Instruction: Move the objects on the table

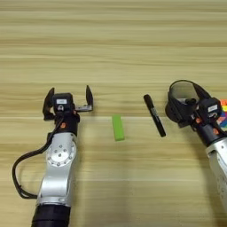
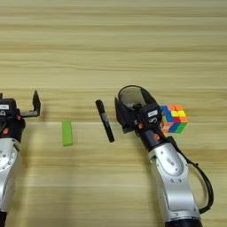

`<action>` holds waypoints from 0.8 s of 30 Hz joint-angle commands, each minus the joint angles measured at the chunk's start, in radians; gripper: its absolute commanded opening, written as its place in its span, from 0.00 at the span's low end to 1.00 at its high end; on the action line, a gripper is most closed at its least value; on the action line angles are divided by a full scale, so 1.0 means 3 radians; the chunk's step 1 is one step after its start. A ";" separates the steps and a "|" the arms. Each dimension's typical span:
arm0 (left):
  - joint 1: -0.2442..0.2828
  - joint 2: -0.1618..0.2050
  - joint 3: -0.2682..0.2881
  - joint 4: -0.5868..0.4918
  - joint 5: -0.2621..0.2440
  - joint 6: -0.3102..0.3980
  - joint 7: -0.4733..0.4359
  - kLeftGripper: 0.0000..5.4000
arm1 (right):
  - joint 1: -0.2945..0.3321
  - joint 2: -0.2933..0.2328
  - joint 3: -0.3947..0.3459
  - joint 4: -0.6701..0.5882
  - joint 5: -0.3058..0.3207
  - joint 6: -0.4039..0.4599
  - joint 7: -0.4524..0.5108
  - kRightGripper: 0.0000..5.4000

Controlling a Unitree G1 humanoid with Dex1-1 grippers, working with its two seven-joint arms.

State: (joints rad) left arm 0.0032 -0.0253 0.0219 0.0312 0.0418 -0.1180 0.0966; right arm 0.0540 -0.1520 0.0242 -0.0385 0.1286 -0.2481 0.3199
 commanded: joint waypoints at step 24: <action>-0.0050 0.0011 -0.0014 0.0058 0.0032 0.0039 0.0001 1.00 | -0.0094 -0.0004 -0.0039 0.0106 0.0034 0.0019 0.0002 0.16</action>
State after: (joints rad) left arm 0.0007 -0.0253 0.0219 0.0395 0.0417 -0.1181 0.0965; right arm 0.0422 -0.1521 0.0141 -0.0148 0.1333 -0.2485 0.3157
